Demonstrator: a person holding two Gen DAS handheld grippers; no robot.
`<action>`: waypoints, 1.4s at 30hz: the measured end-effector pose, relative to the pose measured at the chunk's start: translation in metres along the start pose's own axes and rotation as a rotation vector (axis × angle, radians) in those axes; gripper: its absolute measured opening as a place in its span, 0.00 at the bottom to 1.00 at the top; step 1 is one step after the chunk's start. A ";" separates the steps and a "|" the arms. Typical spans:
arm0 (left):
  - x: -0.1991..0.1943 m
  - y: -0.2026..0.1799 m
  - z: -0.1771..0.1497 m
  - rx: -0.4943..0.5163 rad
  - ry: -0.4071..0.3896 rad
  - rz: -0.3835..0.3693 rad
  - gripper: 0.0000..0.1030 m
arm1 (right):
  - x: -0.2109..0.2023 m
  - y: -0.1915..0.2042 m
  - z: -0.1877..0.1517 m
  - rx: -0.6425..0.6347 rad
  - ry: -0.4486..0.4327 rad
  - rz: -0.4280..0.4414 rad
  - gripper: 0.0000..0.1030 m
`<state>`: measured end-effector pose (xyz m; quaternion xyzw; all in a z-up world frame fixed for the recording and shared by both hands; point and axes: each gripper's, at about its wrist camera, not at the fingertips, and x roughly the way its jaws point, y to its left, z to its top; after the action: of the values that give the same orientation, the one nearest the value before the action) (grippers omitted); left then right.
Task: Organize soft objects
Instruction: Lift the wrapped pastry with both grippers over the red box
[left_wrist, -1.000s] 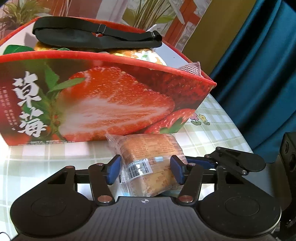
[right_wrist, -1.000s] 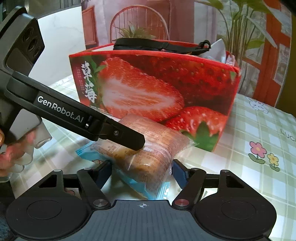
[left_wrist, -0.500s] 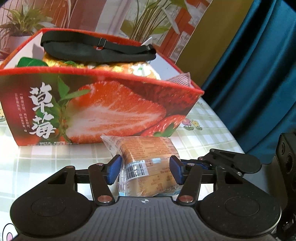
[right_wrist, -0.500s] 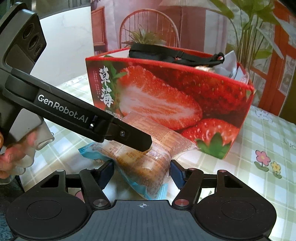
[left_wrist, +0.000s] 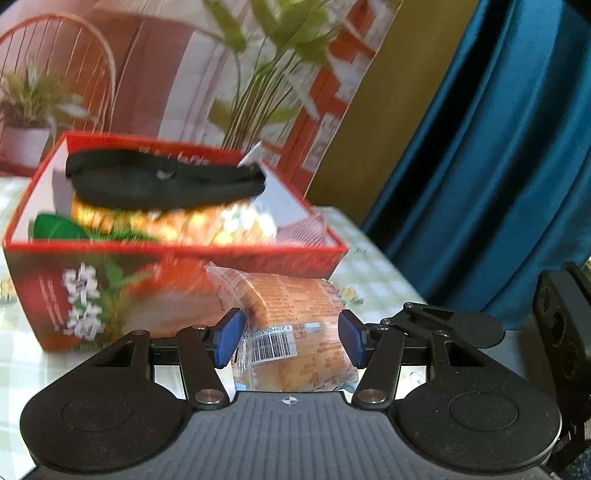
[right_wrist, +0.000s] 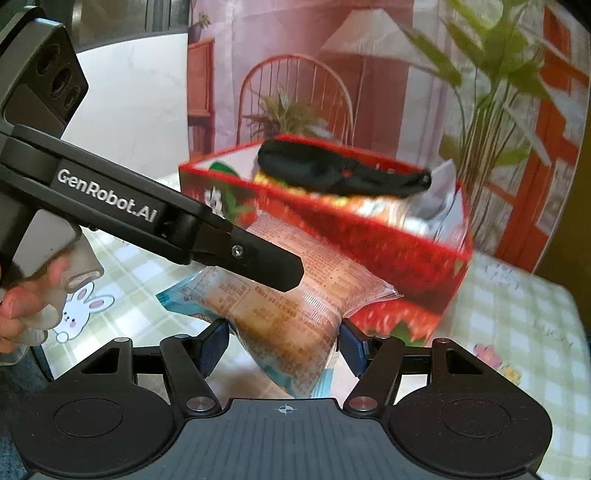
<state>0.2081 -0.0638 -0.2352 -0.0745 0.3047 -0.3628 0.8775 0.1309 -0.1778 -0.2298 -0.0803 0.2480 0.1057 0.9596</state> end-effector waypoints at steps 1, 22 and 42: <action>-0.002 -0.002 0.003 0.004 -0.008 -0.005 0.57 | -0.003 0.000 0.003 -0.010 -0.005 -0.005 0.59; 0.007 0.004 0.060 0.033 -0.111 -0.046 0.54 | -0.004 -0.032 0.069 -0.148 -0.107 -0.042 0.59; 0.052 0.060 0.084 -0.057 0.018 0.026 0.47 | 0.073 -0.070 0.090 -0.073 -0.048 0.006 0.64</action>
<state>0.3212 -0.0636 -0.2139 -0.0922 0.3236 -0.3432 0.8769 0.2516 -0.2146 -0.1809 -0.1120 0.2211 0.1193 0.9614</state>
